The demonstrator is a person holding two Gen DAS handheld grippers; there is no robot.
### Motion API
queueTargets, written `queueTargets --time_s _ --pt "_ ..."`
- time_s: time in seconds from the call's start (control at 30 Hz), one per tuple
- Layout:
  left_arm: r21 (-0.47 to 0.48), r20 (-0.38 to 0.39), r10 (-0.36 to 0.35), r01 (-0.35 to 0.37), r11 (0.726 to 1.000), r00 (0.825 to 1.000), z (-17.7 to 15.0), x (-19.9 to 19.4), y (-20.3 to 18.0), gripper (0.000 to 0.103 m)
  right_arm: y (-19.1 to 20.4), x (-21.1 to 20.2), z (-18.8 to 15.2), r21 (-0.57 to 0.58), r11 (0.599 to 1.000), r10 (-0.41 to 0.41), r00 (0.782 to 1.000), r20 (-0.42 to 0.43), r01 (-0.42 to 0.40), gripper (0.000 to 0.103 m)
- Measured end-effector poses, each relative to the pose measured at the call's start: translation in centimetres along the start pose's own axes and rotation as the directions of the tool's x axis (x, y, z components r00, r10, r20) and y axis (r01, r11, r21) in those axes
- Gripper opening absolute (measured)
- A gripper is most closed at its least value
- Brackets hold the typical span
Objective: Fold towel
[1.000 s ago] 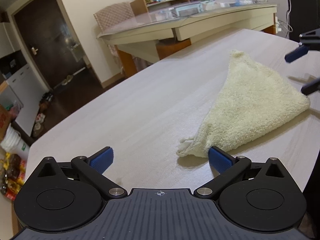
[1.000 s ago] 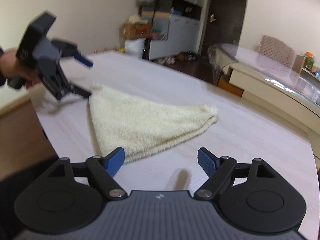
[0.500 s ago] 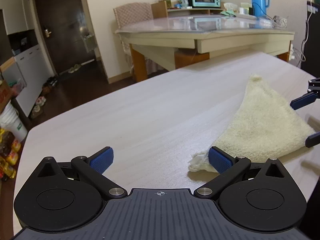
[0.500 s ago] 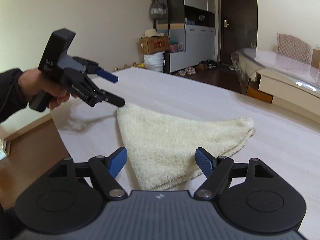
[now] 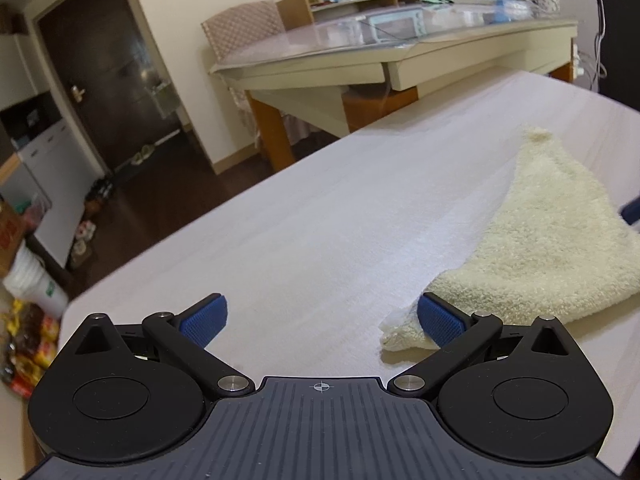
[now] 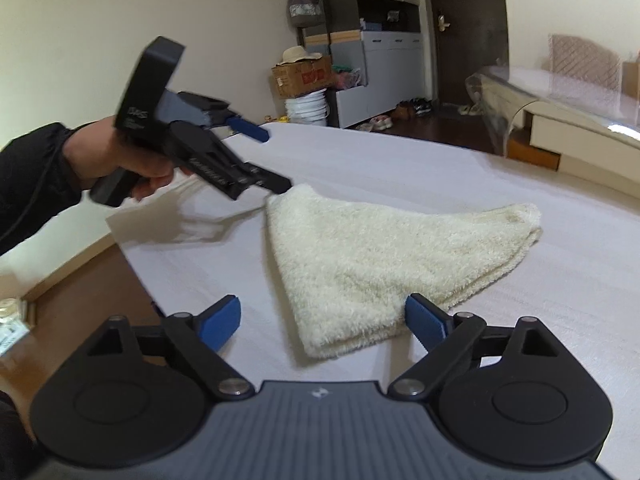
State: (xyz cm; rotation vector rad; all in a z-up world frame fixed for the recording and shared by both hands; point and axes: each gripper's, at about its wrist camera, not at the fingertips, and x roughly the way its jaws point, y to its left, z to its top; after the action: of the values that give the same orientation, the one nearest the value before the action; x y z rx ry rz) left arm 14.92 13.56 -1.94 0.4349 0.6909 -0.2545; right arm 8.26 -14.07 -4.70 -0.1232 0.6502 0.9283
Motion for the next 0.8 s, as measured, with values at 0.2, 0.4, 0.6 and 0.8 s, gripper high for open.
queueTargets --time_s 0.2,0.4,0.6,0.8 --pt "0.009 0.003 0.008 -0.008 1.0 1.0 0.3 0.6 0.5 0.103 -0.6 -1.6 1.3 0.015 0.999 -0.034 0.994 0.106 0.033 0.087" --pt "-0.041 0.04 0.032 -0.03 0.999 0.999 0.2 -1.5 -0.5 0.103 -1.4 -0.4 2.3 -0.021 0.994 -0.102 0.991 0.088 0.104 0.061" --pt "0.0 0.07 -0.001 0.001 1.0 0.998 0.4 -3.0 -4.6 0.103 -1.9 1.3 1.8 -0.055 0.991 -0.121 0.993 0.009 0.122 0.06" --pt "0.057 0.049 0.008 -0.011 0.998 0.999 0.1 -1.4 -5.4 0.103 -2.6 -1.6 -0.8 -0.018 0.991 -0.135 0.991 -0.001 0.135 0.062"
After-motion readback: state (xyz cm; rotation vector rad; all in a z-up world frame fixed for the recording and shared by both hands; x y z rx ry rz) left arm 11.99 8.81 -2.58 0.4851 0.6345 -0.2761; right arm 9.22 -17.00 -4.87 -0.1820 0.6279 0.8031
